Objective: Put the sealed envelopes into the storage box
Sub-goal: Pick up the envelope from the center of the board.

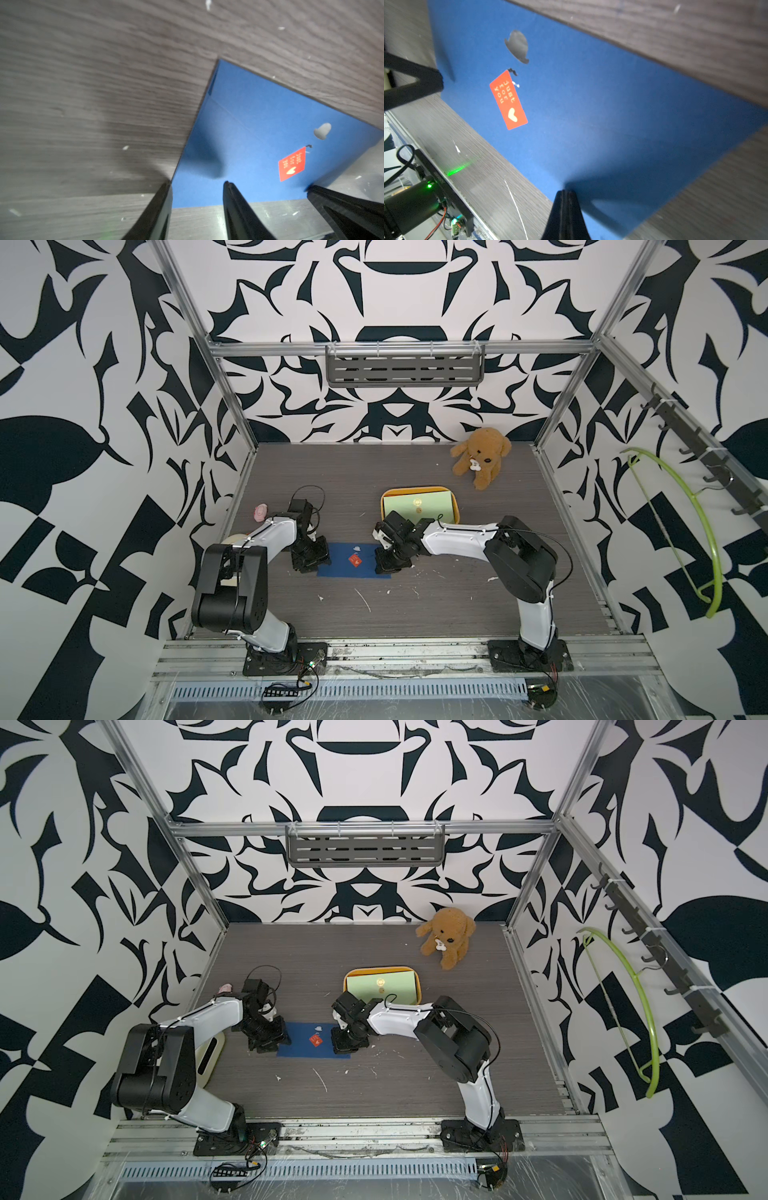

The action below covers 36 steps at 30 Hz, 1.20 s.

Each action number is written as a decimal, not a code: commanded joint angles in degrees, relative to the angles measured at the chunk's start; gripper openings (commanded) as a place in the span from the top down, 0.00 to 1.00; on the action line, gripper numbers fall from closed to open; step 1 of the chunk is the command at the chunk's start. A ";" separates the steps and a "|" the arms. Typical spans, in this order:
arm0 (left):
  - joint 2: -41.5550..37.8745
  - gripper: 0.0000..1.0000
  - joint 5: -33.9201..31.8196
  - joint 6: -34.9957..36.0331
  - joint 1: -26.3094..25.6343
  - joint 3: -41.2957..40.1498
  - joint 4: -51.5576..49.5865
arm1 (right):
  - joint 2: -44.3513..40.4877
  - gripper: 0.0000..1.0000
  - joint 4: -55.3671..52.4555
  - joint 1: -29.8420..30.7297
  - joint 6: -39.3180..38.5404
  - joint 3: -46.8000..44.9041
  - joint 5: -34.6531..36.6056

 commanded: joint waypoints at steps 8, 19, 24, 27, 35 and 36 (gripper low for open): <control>-3.61 0.56 4.67 0.56 -0.22 3.93 -4.39 | 0.61 0.95 -8.54 -0.45 -4.24 0.69 6.07; -2.83 0.56 -0.75 0.80 -0.17 8.30 -4.35 | -6.08 0.95 -12.70 -0.55 -6.89 2.55 6.21; -1.44 0.56 -0.48 2.69 -0.18 6.39 1.74 | -11.18 0.84 -13.91 -1.64 -6.74 1.90 6.89; 0.24 0.56 -0.18 4.40 -0.22 6.24 3.97 | -13.86 0.65 -13.27 -2.95 -5.36 0.57 7.67; 2.37 0.56 0.53 5.45 -0.49 4.74 5.02 | -15.35 0.41 -6.69 -5.52 3.22 -4.90 9.96; 1.95 0.56 0.20 5.37 -0.80 4.19 4.96 | -15.57 0.40 -5.44 -5.55 4.93 -5.82 10.27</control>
